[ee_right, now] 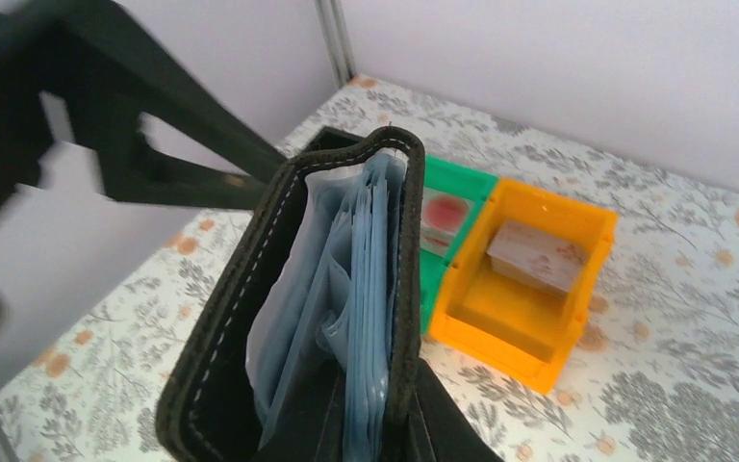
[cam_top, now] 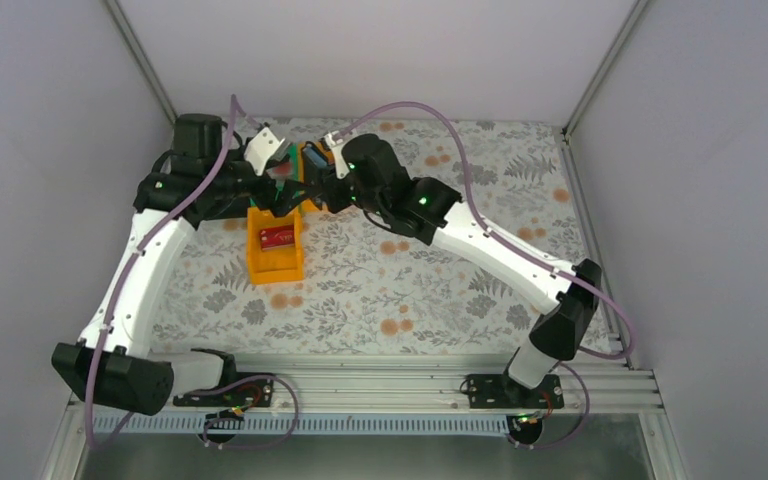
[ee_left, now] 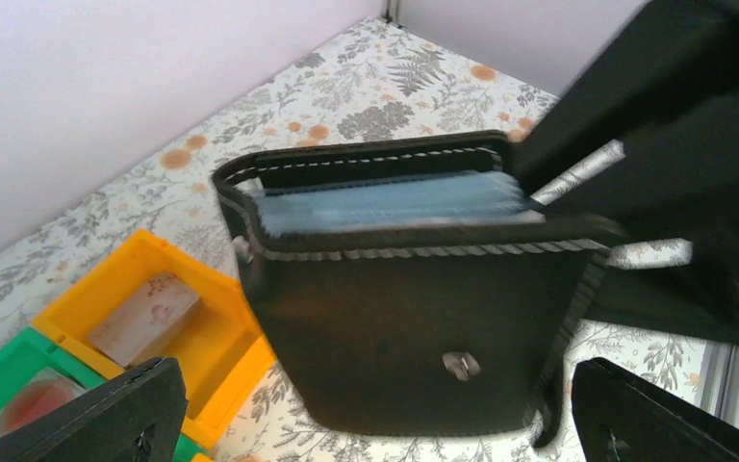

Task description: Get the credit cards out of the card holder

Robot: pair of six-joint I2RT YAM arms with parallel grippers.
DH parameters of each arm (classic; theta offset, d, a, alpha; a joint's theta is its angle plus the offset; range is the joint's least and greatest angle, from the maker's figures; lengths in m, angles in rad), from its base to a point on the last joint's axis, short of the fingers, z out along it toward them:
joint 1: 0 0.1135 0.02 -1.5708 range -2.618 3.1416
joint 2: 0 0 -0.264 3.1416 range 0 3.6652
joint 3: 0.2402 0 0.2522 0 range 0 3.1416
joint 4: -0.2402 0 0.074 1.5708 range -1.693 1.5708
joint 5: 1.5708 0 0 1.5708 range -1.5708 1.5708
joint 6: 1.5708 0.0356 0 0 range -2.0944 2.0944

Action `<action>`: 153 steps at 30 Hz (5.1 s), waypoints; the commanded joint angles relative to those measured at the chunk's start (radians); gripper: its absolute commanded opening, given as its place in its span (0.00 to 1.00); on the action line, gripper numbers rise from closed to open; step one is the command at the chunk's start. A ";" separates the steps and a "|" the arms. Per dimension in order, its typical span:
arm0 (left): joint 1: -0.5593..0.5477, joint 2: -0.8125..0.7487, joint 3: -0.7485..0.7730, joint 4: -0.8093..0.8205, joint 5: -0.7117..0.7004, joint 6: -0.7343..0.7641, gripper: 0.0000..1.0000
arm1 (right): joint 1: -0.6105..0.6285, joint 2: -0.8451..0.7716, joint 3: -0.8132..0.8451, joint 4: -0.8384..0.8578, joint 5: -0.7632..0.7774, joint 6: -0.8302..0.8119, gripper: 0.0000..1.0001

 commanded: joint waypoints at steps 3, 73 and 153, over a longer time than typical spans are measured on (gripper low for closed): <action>-0.026 0.062 0.041 0.056 -0.038 -0.084 1.00 | 0.046 0.061 0.123 0.014 0.015 0.017 0.04; 0.008 -0.112 0.075 -0.077 0.084 0.025 1.00 | -0.222 -0.117 -0.058 0.022 -0.579 -0.032 0.04; -0.042 0.078 0.046 0.099 -0.277 0.025 0.88 | -0.217 -0.135 -0.086 0.023 -0.693 -0.029 0.04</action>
